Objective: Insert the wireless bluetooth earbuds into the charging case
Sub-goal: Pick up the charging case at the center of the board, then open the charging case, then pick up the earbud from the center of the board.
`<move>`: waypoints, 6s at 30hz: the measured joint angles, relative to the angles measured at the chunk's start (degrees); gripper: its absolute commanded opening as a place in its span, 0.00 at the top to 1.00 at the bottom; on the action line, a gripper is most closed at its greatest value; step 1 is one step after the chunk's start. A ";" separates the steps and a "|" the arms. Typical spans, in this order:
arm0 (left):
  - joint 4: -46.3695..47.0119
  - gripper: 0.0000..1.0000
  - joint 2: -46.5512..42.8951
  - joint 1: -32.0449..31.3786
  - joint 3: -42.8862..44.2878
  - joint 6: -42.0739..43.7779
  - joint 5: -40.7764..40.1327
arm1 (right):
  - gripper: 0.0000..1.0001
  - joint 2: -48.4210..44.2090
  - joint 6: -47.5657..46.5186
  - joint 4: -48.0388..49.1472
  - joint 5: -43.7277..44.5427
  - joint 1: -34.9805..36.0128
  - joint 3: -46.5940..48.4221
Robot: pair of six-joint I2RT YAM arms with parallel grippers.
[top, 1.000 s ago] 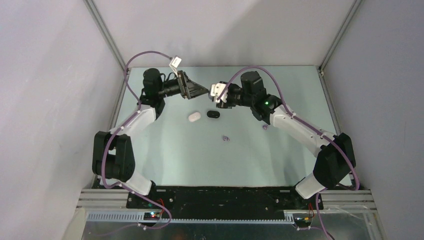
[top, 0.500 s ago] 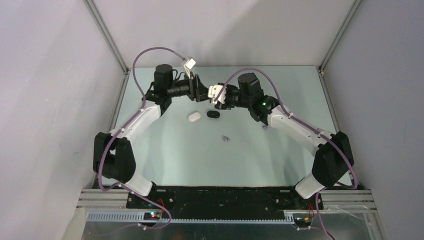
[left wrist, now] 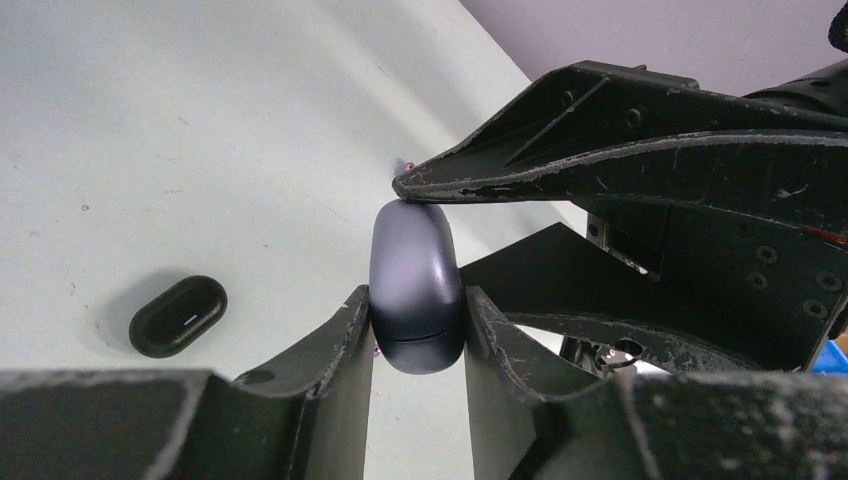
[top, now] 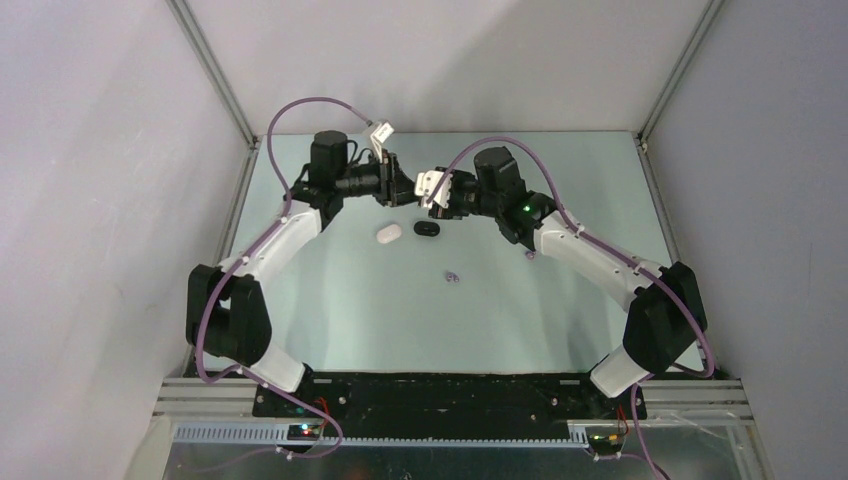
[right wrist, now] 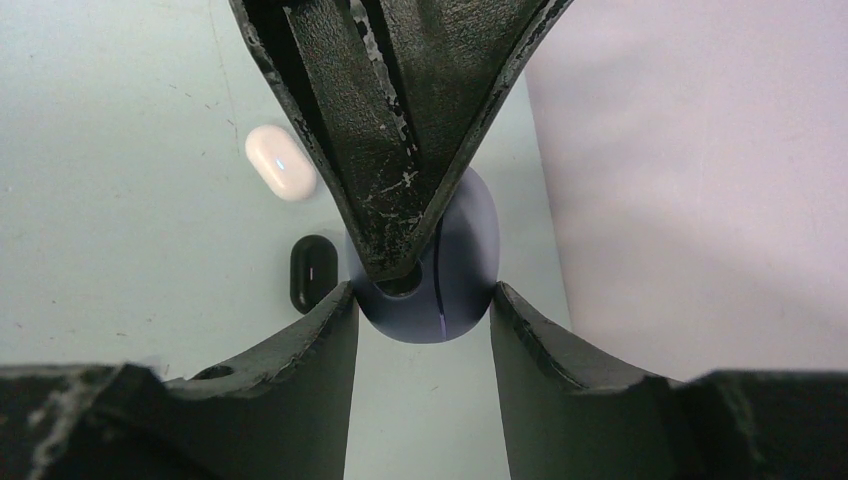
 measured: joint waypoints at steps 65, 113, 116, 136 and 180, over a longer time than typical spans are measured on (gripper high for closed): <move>-21.35 0.99 1.81 1.62 4.63 46.12 14.97 | 0.65 17.03 18.67 -32.06 -28.72 -6.03 27.32; -25.14 1.00 3.85 2.71 6.32 48.54 16.37 | 0.58 17.31 20.04 -32.41 -26.86 -6.84 27.30; -24.96 1.00 4.42 2.71 7.10 49.35 16.92 | 0.57 17.40 21.35 -32.39 -26.84 -7.41 27.85; -28.74 1.00 5.75 3.78 8.04 51.34 21.03 | 0.53 17.46 23.80 -29.79 -23.56 -12.07 30.18; 20.50 1.00 -13.20 11.87 -15.43 -0.98 8.79 | 0.70 26.97 -1.27 -39.10 -14.75 -9.18 16.15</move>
